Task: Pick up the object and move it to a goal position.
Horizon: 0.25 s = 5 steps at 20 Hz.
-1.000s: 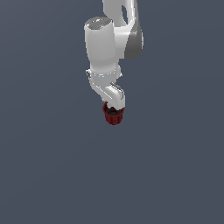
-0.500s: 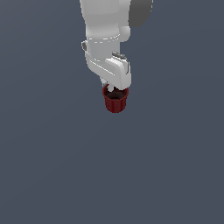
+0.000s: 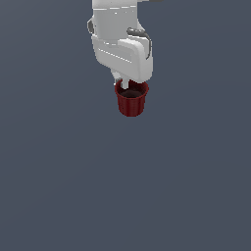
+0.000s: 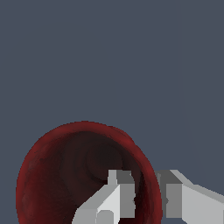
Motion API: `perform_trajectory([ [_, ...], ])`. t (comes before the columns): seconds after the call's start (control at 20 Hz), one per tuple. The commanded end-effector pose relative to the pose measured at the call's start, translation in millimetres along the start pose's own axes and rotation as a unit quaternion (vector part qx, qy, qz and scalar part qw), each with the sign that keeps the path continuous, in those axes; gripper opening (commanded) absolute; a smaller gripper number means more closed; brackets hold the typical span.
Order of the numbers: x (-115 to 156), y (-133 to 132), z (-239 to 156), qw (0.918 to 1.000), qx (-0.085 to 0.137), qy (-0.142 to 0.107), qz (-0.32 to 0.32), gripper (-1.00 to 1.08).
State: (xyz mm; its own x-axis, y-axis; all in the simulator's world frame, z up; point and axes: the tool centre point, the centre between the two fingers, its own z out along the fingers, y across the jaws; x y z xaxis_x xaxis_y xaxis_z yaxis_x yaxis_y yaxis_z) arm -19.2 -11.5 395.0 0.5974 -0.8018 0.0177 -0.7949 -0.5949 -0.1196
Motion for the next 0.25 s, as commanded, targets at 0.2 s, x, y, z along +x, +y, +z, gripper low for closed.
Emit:
perform_trajectory([
  [0.2,1.0,-3.7,-11.6,1.0,0.001,0.0,0.0,-1.0],
])
